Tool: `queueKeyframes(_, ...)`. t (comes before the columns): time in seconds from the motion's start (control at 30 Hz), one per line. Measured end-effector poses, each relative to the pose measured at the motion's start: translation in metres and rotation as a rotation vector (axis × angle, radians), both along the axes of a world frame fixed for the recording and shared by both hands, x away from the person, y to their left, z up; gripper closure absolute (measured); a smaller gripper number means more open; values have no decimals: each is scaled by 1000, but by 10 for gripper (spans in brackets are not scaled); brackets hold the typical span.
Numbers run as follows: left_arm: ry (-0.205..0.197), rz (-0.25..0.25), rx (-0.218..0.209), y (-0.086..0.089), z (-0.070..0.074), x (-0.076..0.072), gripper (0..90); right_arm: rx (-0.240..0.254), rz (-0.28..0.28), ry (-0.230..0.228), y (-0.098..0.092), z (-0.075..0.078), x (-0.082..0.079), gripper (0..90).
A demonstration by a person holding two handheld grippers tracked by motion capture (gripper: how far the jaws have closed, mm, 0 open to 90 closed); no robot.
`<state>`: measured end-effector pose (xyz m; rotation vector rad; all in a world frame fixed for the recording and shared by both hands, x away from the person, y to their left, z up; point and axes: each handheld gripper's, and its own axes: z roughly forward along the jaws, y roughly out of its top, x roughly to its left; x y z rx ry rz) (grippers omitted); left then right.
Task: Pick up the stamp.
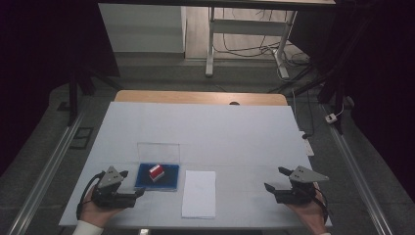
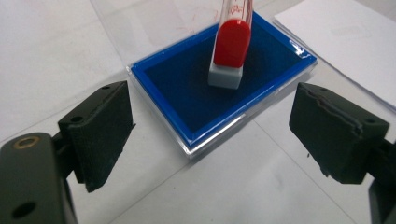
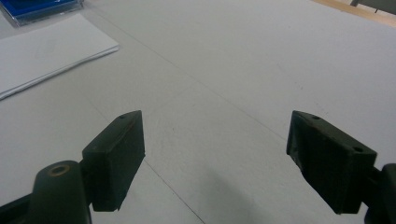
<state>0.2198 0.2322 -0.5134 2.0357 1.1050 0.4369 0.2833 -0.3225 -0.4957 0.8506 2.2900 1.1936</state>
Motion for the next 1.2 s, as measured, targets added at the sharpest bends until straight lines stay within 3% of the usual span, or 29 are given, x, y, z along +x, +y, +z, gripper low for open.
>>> queueKeyframes(0.5, -19, -2, 0, 2, 4, 0, 140, -7, 21, 12, 1, -4, 1, 224)
queueKeyframes(0.7, -42, -26, -4, 1, 8, -1, 138, -10, 38, 21, 2, -6, 2, 241)
queueKeyframes(0.83, -40, -27, -6, 1, 10, -1, 138, 9, 37, 18, 1, -6, 2, 240)
queueKeyframes(1.2, -39, -57, 34, -1, 23, 1, 147, 4, 33, 15, 3, -6, 2, 245)
